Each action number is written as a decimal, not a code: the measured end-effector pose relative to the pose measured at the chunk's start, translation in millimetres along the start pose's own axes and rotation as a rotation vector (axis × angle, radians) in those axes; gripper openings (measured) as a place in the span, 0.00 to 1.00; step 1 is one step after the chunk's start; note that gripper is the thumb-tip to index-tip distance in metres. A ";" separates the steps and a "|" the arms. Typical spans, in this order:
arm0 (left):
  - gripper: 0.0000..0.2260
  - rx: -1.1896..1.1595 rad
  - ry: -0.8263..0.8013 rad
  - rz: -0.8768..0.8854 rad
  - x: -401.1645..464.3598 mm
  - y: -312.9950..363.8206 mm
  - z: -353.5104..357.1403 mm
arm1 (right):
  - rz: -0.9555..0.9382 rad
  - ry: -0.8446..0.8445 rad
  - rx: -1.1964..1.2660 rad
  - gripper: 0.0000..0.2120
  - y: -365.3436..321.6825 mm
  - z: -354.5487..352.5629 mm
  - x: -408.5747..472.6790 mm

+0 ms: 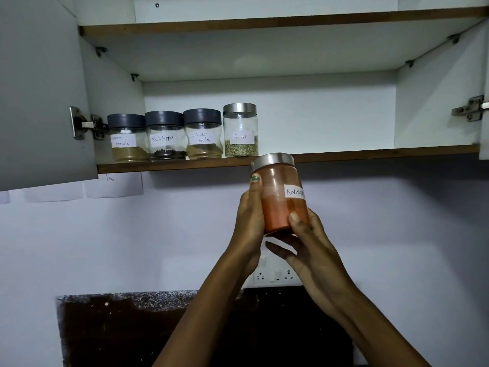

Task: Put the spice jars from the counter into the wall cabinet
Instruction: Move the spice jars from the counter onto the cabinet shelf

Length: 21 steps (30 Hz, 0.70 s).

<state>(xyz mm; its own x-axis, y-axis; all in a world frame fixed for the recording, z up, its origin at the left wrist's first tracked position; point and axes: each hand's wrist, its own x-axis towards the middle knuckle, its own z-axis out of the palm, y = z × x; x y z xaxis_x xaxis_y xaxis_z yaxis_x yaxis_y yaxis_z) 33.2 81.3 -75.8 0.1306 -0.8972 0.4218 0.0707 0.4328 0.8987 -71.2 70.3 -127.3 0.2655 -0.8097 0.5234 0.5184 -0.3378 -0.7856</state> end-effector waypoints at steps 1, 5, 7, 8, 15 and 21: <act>0.26 0.009 0.001 -0.003 0.5 0.2 0.1 | 0.012 -0.016 0.009 0.34 -0.2 -0.8 0.5; 0.26 0.034 -0.009 0.004 3.2 0.6 -1.0 | -0.028 -0.009 -0.090 0.35 -1.6 -2.0 2.7; 0.25 0.037 -0.016 0.019 4.5 0.1 -1.0 | -0.067 0.029 -0.154 0.37 -1.9 -0.6 3.0; 0.25 0.039 -0.019 0.030 5.3 -0.3 -0.9 | -0.085 0.055 -0.185 0.38 -1.5 0.0 3.0; 0.21 0.071 -0.067 0.158 4.5 -3.5 5.9 | -0.233 0.209 -0.333 0.36 -8.1 3.3 5.3; 0.19 0.056 -0.073 0.214 5.7 -7.4 10.6 | -0.398 0.292 -0.461 0.35 -12.9 6.9 12.4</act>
<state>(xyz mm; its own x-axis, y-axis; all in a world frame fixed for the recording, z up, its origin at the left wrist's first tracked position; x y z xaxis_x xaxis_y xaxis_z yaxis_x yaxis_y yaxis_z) 22.9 72.1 -78.8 0.0643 -0.7903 0.6094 -0.0061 0.6103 0.7921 -69.0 68.0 -108.4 -0.1385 -0.6559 0.7421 0.1144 -0.7549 -0.6458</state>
